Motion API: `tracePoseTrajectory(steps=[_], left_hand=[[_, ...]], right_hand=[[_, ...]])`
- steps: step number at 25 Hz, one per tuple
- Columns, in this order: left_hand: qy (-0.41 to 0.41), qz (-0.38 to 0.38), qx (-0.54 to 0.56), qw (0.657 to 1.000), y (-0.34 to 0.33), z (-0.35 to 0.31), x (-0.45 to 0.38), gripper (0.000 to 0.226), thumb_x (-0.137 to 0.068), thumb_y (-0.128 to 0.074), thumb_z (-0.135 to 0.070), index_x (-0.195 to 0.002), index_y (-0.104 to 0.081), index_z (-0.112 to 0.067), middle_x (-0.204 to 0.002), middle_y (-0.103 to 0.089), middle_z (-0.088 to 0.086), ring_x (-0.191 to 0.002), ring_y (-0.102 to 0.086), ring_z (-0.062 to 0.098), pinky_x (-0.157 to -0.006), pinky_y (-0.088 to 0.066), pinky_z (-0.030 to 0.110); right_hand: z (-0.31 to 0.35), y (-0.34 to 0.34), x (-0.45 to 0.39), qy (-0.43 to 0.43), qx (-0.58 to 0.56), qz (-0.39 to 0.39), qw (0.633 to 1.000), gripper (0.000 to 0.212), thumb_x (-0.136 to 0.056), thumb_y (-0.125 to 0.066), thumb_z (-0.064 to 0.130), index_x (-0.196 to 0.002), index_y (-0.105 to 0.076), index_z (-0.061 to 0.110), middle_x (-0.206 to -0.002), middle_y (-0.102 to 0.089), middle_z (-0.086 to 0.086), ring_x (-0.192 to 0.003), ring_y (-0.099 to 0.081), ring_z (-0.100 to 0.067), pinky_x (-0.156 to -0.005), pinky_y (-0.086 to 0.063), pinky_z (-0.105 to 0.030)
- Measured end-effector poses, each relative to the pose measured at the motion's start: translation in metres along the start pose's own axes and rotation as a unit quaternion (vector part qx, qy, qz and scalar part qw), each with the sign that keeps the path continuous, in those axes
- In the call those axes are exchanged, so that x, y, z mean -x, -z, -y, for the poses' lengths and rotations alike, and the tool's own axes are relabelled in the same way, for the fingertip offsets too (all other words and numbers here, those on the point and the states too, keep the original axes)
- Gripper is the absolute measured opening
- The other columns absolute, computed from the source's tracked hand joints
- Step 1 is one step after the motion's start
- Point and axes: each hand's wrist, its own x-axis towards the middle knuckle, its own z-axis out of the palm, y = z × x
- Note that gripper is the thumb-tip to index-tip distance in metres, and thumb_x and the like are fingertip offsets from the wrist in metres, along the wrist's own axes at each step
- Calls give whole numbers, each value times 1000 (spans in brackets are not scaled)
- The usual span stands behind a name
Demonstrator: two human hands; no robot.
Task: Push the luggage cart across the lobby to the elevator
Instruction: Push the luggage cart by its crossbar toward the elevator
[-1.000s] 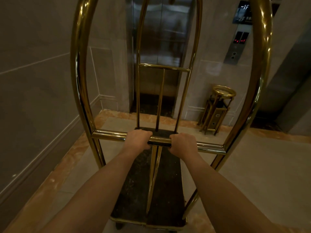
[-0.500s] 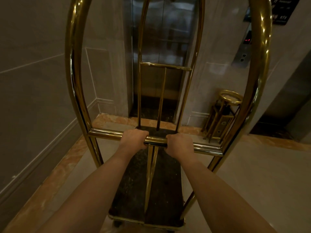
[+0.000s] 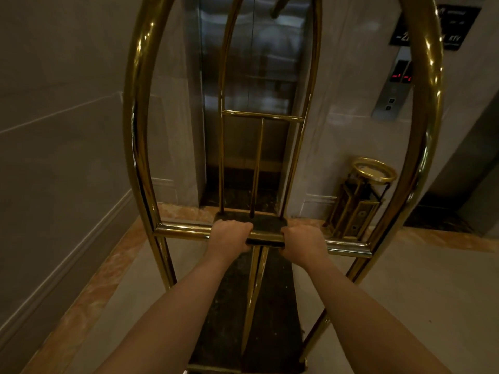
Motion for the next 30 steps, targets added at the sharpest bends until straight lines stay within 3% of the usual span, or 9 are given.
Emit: tracePoseTrajectory(steps=[5, 15, 20, 30], left_hand=[[-5, -1, -13, 1000, -11, 18, -53, 17, -88, -66, -38, -99, -60, -26, -90, -65, -5, -85, -64, 16, -76, -47, 32], [24, 11, -8, 1000, -24, 33, -127, 21, -88, -67, -36, -106, -61, -27, -99, -65, -5, -95, -62, 17, -84, -43, 34], [45, 44, -22, 998, -24, 31, -152, 22, -88, -66, -35, -108, -60, -29, -104, -66, -3, -100, -62, 19, -88, -42, 38], [56, 67, 0, 996, -26, 33, -166, 23, -86, -69, -32, -107, -60, -29, -104, -66, -3, -99, -62, 19, -88, -43, 37]], right_hand=[[-16, -10, -50, 2, 12, 10, 1000, 13, -84, -64, 39, -89, -61, 27, -76, -55, 7, -65, -51, -13, -57, -37, -29], [-48, -23, -124, 25, 7, 20, 999, 18, -86, -62, 39, -98, -60, 25, -79, -58, 3, -72, -58, -17, -63, -47, -32], [-64, -33, -147, 30, -3, 20, 999, 18, -87, -63, 38, -99, -60, 24, -74, -53, 5, -65, -53, -15, -60, -45, -32], [-69, -35, -157, 20, -33, 30, 999, 17, -87, -65, 35, -100, -61, 25, -78, -57, 4, -70, -57, -17, -63, -47, -33]])
